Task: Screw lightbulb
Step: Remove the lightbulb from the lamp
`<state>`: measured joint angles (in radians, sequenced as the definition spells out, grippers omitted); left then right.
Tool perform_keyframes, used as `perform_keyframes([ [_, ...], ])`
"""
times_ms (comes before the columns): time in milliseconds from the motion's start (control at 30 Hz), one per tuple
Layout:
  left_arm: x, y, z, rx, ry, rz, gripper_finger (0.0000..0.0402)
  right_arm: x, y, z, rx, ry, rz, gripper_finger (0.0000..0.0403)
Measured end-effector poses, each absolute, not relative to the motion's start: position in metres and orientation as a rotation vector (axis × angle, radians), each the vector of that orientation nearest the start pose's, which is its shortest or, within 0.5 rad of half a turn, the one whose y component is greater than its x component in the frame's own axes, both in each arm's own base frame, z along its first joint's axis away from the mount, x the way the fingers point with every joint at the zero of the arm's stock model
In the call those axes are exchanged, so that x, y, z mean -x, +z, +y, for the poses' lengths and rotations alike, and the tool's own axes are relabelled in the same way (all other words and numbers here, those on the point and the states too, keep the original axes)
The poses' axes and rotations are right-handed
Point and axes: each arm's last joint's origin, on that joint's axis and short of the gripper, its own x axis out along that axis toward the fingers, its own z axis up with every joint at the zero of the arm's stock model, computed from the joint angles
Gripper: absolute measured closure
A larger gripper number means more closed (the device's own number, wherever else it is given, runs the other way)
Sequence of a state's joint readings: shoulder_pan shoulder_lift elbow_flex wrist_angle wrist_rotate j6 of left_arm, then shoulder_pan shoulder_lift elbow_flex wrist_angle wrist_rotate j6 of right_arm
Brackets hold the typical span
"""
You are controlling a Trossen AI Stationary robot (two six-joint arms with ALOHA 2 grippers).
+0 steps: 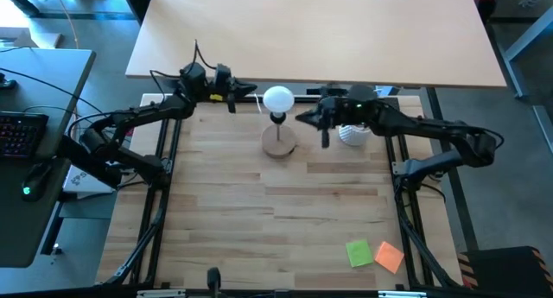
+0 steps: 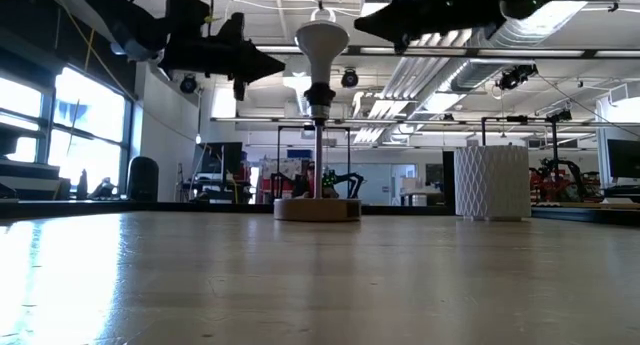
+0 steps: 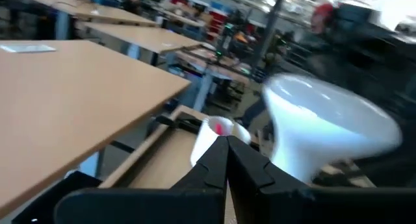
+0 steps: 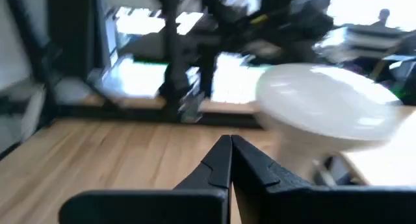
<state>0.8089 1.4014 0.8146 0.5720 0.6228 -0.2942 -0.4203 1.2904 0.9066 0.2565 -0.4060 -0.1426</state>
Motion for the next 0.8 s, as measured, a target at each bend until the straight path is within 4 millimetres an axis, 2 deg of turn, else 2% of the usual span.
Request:
perform_keyframes([
  [167,-0.227,0.278,0.202,0.188,0.122,-0.009,0.0401,-0.248,0.292,-0.124,-0.025,-0.102,-0.041,0.0403],
  [467,-0.237,0.284,0.191,0.076,0.089,-0.058,0.0401,-0.252,0.283,-0.118,-0.001,-0.082,-0.048,0.0392],
  [600,-0.237,0.284,0.191,0.064,0.097,-0.056,0.04,-0.254,0.283,-0.117,0.056,-0.092,-0.049,0.0339],
  [800,-0.236,0.284,0.192,0.003,0.101,-0.057,0.0371,-0.26,0.286,-0.121,0.107,-0.128,-0.053,0.0214],
])
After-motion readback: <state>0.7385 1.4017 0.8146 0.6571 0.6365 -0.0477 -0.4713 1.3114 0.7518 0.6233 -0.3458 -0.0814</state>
